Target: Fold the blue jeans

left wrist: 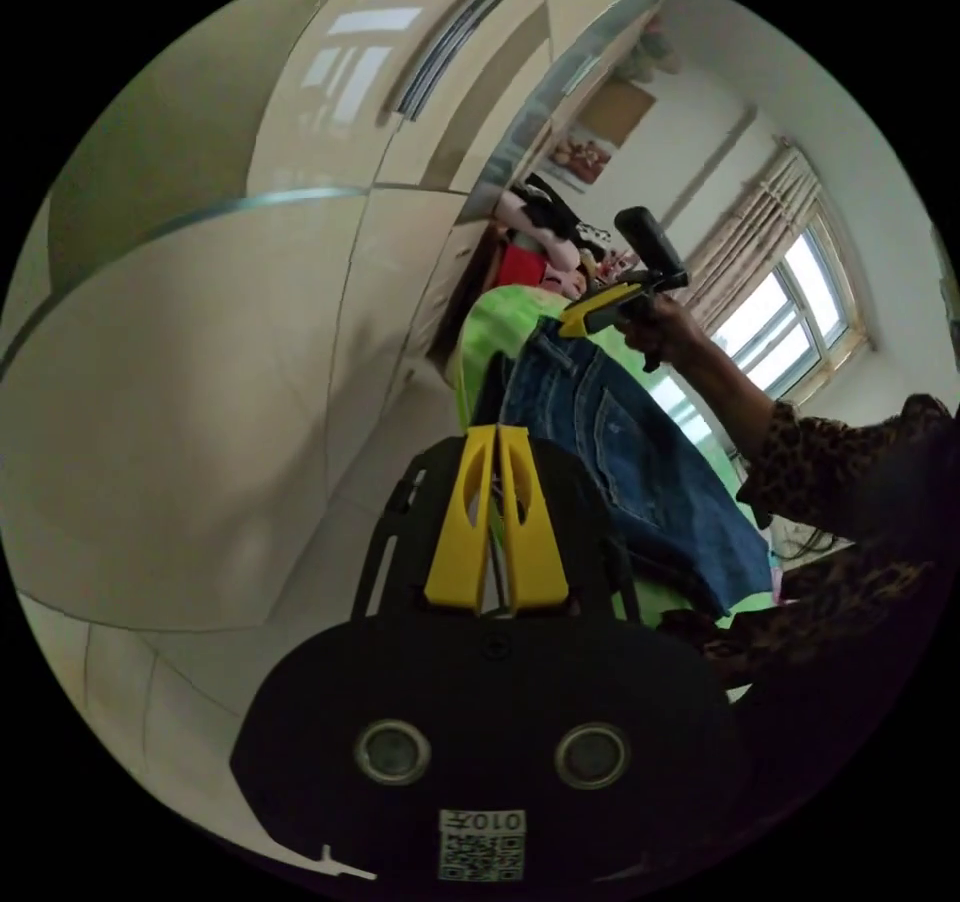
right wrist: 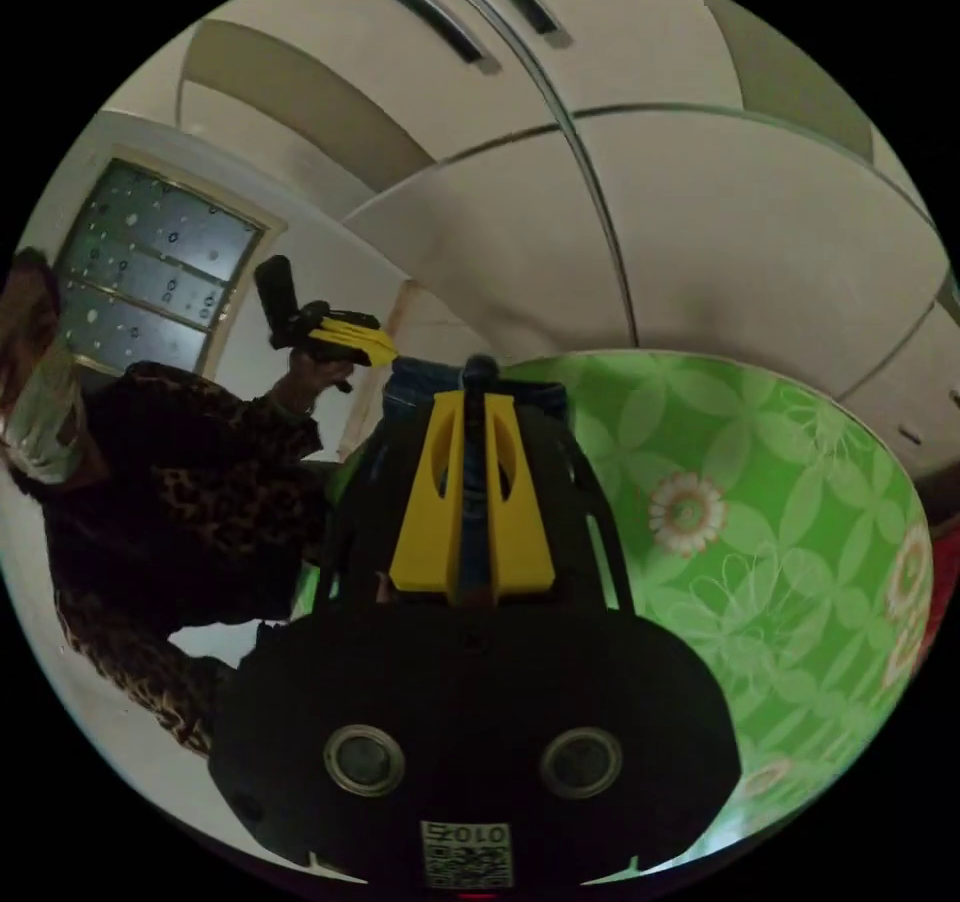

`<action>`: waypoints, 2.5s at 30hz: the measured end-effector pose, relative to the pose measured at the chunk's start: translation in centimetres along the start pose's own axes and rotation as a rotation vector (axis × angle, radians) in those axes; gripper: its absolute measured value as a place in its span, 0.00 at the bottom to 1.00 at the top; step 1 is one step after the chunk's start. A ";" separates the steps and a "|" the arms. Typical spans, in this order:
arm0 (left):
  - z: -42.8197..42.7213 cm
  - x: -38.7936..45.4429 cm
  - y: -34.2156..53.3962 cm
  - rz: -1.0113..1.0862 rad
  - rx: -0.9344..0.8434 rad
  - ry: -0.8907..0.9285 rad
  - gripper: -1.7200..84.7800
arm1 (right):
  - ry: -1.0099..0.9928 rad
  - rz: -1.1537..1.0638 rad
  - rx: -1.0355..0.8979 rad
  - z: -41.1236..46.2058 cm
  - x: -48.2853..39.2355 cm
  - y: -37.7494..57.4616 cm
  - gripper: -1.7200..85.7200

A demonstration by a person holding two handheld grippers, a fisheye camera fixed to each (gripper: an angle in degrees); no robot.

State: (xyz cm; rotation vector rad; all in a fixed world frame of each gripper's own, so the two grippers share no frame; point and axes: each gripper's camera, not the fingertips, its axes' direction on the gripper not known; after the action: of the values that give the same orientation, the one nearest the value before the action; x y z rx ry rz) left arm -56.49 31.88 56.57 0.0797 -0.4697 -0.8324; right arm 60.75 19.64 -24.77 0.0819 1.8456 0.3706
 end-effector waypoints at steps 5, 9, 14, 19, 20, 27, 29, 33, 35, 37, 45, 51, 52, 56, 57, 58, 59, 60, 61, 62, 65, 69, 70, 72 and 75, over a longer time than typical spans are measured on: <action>0.9 -3.1 1.3 -0.117 -0.011 0.012 0.02 | -0.057 0.214 -0.037 4.9 5.9 -0.6 0.07; 0.2 -3.0 1.2 -0.106 -0.021 -0.012 0.02 | 0.016 0.184 -0.043 4.5 5.3 -0.6 0.07; -2.3 -5.1 1.1 -0.199 0.048 0.045 0.04 | -0.040 0.229 -0.046 3.3 6.0 0.1 0.09; -5.8 -8.3 3.0 -0.359 0.167 0.184 0.12 | -0.239 0.225 0.286 -1.3 6.4 3.6 0.19; -5.3 -8.4 2.8 -0.378 0.125 0.183 0.15 | -0.200 0.244 0.253 -1.4 6.7 3.7 0.20; -1.6 -6.9 0.7 -0.486 0.015 0.276 0.19 | -0.144 0.167 -0.009 0.9 5.7 4.0 0.17; -1.5 -6.7 0.3 -0.516 0.023 0.296 0.18 | -0.122 0.145 -0.010 0.1 4.9 5.0 0.16; -2.4 -5.3 -1.0 -0.522 0.068 0.399 0.13 | -0.143 0.197 -0.043 -1.0 4.5 6.9 0.12; -3.7 -4.1 -2.1 -0.496 0.057 0.350 0.12 | -0.217 0.175 0.048 -3.7 3.3 8.9 0.11; -5.4 -3.0 -3.2 -0.472 0.073 0.353 0.10 | -0.257 0.122 0.129 -6.2 1.5 11.0 0.11; -14.9 10.6 -11.0 -0.120 0.181 0.364 0.08 | -0.282 -0.036 0.377 -18.0 -7.3 24.5 0.10; -18.6 23.8 -14.6 0.153 0.178 0.383 0.08 | -0.226 -0.066 0.521 -24.4 -14.5 38.5 0.10; -18.8 25.1 -14.8 0.174 0.173 0.387 0.08 | -0.217 -0.066 0.547 -25.2 -15.7 41.4 0.10; -19.2 33.6 -15.8 0.294 0.122 0.450 0.08 | -0.171 -0.046 0.627 -27.1 -20.1 51.7 0.10; -19.1 36.1 -15.9 0.336 0.103 0.465 0.08 | -0.163 -0.041 0.635 -27.3 -20.7 53.1 0.10; -19.0 37.4 -16.0 0.358 0.093 0.468 0.08 | -0.148 -0.029 0.650 -27.7 -21.9 55.9 0.10; -18.9 39.9 -16.1 0.400 0.074 0.474 0.09 | -0.138 -0.013 0.665 -28.0 -23.0 58.7 0.10; -18.5 42.3 -16.2 0.440 0.056 0.482 0.09 | -0.135 -0.005 0.674 -28.0 -23.5 60.1 0.10; -18.3 43.4 -16.2 0.457 0.046 0.486 0.09 | -0.131 0.011 0.689 -28.1 -24.3 62.8 0.10; -17.7 45.5 -16.2 0.485 0.018 0.503 0.10 | -0.129 0.036 0.700 -27.9 -24.9 65.4 0.10; -15.4 49.6 -16.0 0.515 -0.060 0.518 0.10 | -0.140 0.135 0.714 -26.5 -25.2 71.4 0.10; -10.9 53.4 -15.7 0.488 -0.201 0.544 0.10 | -0.215 0.258 0.759 -23.7 -24.2 77.9 0.10; -10.3 53.8 -15.8 0.480 -0.219 0.556 0.10 | -0.238 0.286 0.778 -23.0 -24.0 79.8 0.10; -8.7 55.7 -16.0 0.458 -0.262 0.580 0.10 | -0.257 0.322 0.802 -22.3 -24.2 82.2 0.11; -7.8 58.5 -16.5 0.502 -0.300 0.575 0.10 | -0.270 0.382 0.810 -21.8 -24.9 85.5 0.11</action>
State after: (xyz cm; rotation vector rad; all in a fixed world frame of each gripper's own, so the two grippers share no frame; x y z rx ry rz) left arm -30.79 -22.79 67.17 -0.0756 0.1810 -0.3479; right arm 36.58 89.94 28.88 0.9965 1.6009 -0.1481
